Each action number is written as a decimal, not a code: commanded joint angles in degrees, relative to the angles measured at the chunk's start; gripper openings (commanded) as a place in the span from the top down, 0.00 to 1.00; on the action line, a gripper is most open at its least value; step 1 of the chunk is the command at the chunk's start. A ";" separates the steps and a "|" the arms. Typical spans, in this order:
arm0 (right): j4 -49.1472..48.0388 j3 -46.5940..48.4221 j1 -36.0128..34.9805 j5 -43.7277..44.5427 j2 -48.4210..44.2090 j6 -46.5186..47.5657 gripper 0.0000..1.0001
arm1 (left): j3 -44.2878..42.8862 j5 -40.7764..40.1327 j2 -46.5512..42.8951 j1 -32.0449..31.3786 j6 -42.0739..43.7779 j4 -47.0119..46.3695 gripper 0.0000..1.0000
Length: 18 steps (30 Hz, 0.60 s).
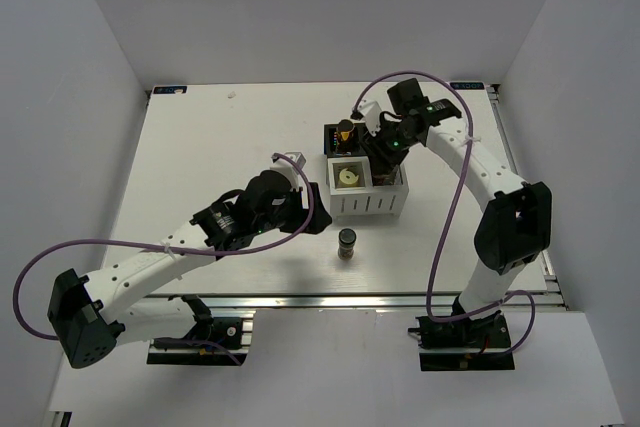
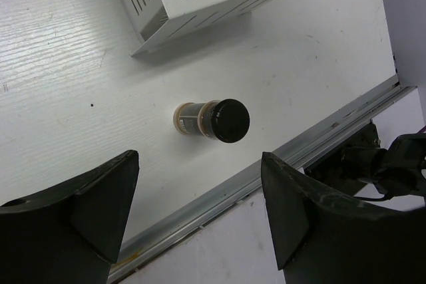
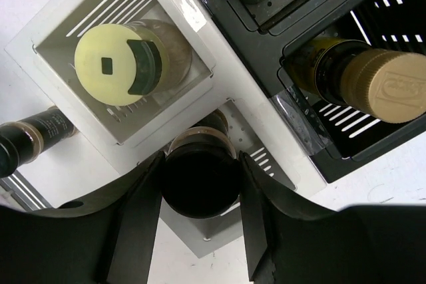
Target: Organize the condiment bottles
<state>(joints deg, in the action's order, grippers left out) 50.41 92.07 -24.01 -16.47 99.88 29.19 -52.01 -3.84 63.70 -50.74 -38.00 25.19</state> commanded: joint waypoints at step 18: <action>-3.39 0.74 -0.95 1.18 -0.47 1.13 0.40 | 1.47 0.32 -0.60 -0.06 -0.50 -1.37 0.16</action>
<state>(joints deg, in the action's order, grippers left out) 48.64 92.07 -24.56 -14.72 99.92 29.63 -51.05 -3.81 63.99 -50.74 -38.26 24.93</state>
